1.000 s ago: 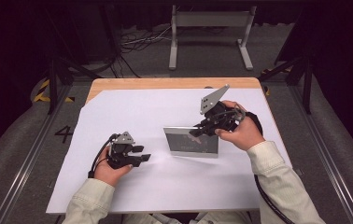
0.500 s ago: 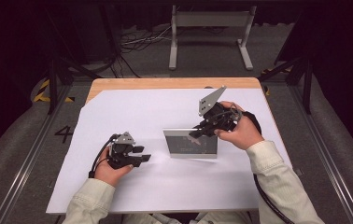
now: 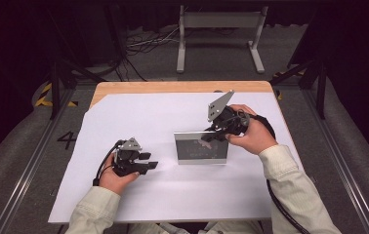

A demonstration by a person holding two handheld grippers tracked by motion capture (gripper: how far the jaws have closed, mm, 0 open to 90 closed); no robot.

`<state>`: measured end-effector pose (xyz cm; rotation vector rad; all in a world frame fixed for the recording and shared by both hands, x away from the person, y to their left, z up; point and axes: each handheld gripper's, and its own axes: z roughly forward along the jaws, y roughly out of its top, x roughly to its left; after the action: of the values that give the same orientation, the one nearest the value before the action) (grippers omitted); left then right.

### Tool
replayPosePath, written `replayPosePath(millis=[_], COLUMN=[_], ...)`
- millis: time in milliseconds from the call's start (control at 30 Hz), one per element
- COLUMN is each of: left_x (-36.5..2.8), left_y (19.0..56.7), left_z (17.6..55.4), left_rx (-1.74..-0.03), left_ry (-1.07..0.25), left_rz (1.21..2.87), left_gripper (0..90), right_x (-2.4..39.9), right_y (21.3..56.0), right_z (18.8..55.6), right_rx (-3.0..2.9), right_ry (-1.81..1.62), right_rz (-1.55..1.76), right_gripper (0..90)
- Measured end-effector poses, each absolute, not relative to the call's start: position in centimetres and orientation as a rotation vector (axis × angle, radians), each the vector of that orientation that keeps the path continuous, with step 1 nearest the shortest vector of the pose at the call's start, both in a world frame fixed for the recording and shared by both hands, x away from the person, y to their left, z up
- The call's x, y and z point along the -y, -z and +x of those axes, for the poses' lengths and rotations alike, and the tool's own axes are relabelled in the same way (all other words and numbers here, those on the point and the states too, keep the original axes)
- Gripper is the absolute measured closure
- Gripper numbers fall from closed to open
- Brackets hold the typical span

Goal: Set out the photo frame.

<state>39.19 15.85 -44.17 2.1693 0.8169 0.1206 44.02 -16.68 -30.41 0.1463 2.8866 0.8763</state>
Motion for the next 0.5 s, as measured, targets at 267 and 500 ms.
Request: replayPosePath(millis=[267,500], left_x=[-15.82,-15.78], left_y=[44.18,44.21], left_z=[39.20,39.23], left_rx=[-0.815,-0.809], left_ry=[-0.119,-0.120], left_rz=[2.169,2.175], left_gripper=[51.0,50.5], right_x=[16.82,17.40], right_y=[30.72,31.15], right_z=[44.28,44.52], right_rx=[-2.857,-2.847], right_ry=[-0.836,-0.849], right_rz=[0.146,0.196], right_gripper=[73.3,71.6])
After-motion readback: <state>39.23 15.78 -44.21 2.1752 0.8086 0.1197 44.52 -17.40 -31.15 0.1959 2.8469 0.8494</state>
